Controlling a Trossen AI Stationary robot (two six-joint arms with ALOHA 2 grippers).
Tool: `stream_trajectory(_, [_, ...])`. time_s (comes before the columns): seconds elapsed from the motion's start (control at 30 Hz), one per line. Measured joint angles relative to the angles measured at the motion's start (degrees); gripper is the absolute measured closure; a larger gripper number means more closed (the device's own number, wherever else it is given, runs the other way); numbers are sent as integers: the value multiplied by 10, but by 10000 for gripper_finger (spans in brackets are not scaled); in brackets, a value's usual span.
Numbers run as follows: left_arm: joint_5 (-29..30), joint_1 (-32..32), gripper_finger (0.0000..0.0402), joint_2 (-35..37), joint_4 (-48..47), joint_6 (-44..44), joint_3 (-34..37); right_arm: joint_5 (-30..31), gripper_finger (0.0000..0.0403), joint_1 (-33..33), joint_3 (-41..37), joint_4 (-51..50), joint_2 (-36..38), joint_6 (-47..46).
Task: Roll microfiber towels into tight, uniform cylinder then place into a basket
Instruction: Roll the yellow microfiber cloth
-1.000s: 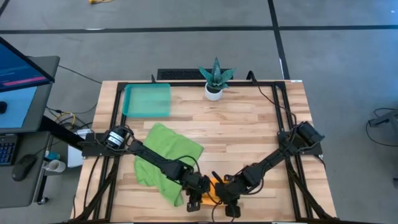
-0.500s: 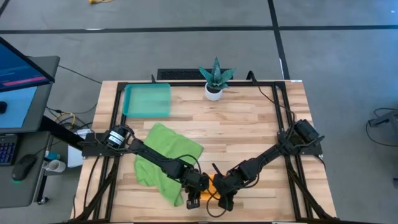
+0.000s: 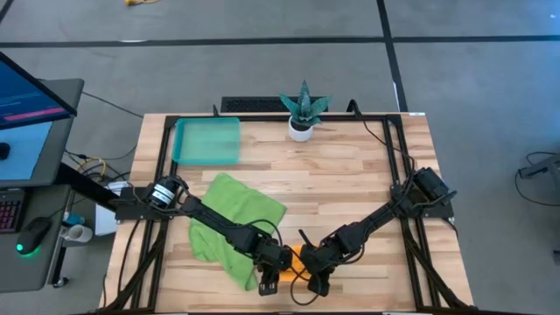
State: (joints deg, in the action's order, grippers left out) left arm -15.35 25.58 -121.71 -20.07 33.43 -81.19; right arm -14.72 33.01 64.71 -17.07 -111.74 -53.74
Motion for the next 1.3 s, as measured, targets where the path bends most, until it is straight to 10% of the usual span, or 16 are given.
stream_trajectory(0.43, [4, 2, 243, 15, -20, -32, 1, 2, 350, 0, 0, -6, 0, 1])
stream_trajectory(0.63, [128, 30, 251, 63, -71, -30, 2, 0, 350, 0, -1, -9, 1, -2])
stream_trajectory(1.3, [195, 46, 291, 6, 86, -167, 0, -3, 350, 0, 0, -3, 0, -14])
